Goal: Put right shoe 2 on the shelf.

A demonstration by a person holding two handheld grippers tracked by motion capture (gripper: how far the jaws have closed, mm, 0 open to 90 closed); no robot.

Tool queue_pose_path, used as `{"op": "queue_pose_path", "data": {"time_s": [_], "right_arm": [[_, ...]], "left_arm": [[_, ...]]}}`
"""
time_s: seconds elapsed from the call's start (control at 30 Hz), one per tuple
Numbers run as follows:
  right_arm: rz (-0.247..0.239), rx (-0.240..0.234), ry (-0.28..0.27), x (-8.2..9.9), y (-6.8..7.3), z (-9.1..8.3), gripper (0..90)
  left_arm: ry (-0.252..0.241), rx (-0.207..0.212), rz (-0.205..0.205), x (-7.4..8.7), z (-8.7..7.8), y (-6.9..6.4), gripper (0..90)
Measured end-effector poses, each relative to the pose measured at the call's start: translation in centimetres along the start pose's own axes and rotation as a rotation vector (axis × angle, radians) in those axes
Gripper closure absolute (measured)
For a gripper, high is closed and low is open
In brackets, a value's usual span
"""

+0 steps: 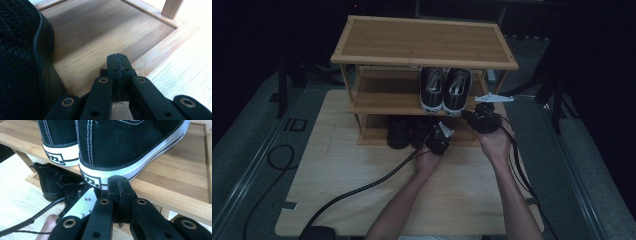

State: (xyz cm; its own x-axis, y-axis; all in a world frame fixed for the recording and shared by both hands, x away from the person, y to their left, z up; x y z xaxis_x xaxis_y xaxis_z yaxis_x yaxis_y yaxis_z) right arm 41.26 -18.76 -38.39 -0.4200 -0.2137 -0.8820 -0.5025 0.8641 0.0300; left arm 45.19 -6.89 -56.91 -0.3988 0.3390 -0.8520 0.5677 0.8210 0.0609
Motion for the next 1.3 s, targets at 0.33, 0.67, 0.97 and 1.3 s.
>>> {"op": "queue_pose_path", "data": {"time_s": [0.33,0.67,0.97,1.3], "right_arm": [[0.051,0.101,0.004,-0.5,-2.3,1.9,90.0],[0.048,0.122,-0.009,-1.2,-2.7,3.2,90.0],[0.04,0.14,-0.003,-1.6,-3.1,3.8,90.0],[0.013,0.18,0.002,-2.4,-3.2,4.9,90.0]], "left_arm": [[0.001,0.011,0.002,0.0,0.0,0.0,90.0],[-0.003,0.021,0.018,0.0,0.1,-0.5,90.0],[-0.001,0.015,0.015,-0.1,0.1,-0.5,90.0],[0.0,0.011,0.019,-0.1,0.1,-0.6,90.0]]}}
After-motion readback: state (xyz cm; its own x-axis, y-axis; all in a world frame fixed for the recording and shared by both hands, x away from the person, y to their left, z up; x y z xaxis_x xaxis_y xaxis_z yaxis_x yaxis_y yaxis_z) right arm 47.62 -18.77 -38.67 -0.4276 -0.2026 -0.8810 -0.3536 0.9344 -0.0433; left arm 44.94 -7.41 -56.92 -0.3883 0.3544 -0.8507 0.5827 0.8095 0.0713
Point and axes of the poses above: each handheld gripper's, and its own axes: z roughly forward along the jaws, x roughly out of its underside, y roughly to its left, the point moved 2 cm from there along z, roughly forward along the jaws, and after that the axes turned 6 degrees about -y, right-handed, at the moved point
